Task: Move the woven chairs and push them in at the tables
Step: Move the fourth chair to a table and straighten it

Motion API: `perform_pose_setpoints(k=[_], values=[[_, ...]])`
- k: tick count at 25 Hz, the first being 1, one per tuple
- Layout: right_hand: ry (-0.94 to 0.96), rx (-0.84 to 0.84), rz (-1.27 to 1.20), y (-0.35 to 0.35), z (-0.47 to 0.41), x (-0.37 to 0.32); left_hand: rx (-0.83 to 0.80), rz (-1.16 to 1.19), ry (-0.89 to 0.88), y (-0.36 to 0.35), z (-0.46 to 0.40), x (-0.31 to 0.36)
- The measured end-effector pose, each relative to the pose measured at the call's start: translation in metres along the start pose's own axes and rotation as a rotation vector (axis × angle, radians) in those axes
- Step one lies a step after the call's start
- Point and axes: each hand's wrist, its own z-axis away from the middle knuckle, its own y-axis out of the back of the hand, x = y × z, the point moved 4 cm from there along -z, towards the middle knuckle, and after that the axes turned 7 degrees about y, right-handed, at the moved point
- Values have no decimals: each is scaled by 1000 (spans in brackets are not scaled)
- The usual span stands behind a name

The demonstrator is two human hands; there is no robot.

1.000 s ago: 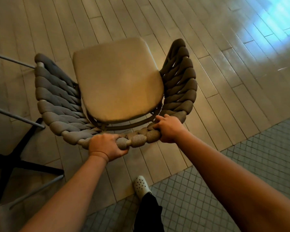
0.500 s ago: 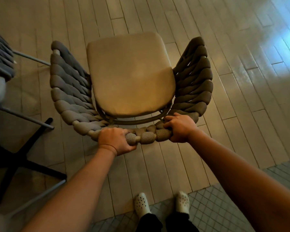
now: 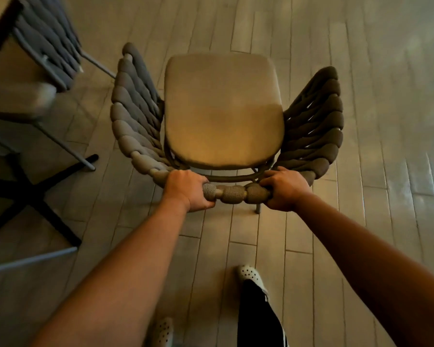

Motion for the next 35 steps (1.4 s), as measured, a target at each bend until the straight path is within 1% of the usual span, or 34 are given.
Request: perform_pose_setpoints(k=[4, 9, 11, 16, 19, 21, 26, 31, 35], values=[[111, -14, 34, 11, -13, 28, 30, 47, 132, 1, -9, 19], [215, 15, 28, 8, -8, 29, -1, 49, 225, -4, 6, 27], [253, -10, 46, 6, -3, 28, -29, 68, 268, -8, 21, 34], [343, -72, 146, -5, 18, 27, -43, 173, 406, -29, 80, 68], [424, -99, 221, -11, 38, 25, -5, 249, 495, -46, 119, 99], [511, -128, 279, -17, 56, 16, 16, 295, 575, -61, 151, 118], [654, -165, 359, -39, 99, -7, 56, 354, 728, -90, 221, 159], [786, -172, 415, -76, 154, -15, 51, 401, 830, -114, 295, 211], [906, -246, 466, -93, 180, -16, 1, 443, 900, -127, 330, 245]])
